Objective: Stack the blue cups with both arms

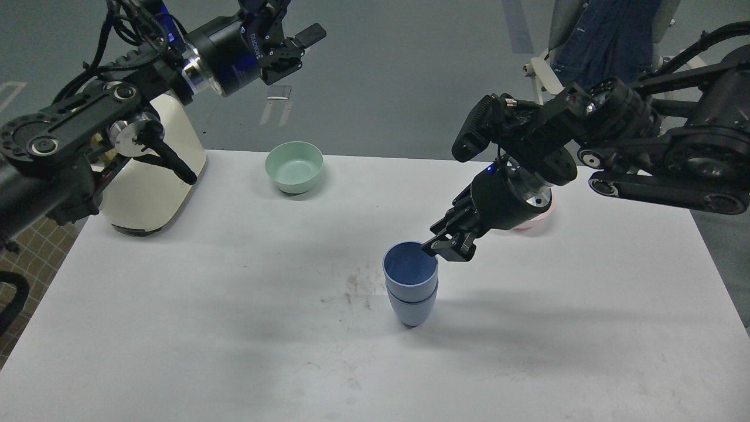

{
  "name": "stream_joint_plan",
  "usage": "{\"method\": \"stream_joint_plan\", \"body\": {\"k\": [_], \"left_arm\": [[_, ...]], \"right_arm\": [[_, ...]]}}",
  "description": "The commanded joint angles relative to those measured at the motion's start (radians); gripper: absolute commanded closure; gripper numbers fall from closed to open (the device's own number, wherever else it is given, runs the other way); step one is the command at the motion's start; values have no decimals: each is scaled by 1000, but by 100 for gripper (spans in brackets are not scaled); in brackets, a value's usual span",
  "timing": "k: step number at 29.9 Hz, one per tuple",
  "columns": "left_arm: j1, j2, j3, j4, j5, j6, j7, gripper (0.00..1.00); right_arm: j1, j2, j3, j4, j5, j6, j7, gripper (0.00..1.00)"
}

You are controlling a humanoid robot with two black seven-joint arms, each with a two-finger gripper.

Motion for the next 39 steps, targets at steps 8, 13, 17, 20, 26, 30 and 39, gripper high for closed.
{"method": "stream_joint_plan", "body": {"k": [8, 13, 17, 20, 26, 30, 39], "left_arm": [[2, 2, -1, 2, -3, 5, 0, 3], [21, 2, -3, 18, -15, 11, -6, 2], [53, 0, -3, 20, -17, 12, -12, 2], [96, -6, -13, 22, -17, 11, -14, 2], [241, -67, -166, 38, -18, -5, -2, 2], [289, -141, -233, 106, -23, -6, -3, 2], [330, -256, -315, 253, -71, -78, 26, 2]], "right_arm": [[2, -67, 75, -111, 220, -32, 0, 10], [-122, -149, 237, -252, 560, -44, 0, 5], [-280, -164, 401, -352, 744, -55, 0, 5], [-452, -149, 597, -465, 843, -58, 0, 4], [-725, -39, 898, -587, 986, -55, 0, 5], [-807, 21, 994, -642, 1001, -55, 0, 5], [-923, 170, 1114, -725, 1000, -56, 0, 4]]}}
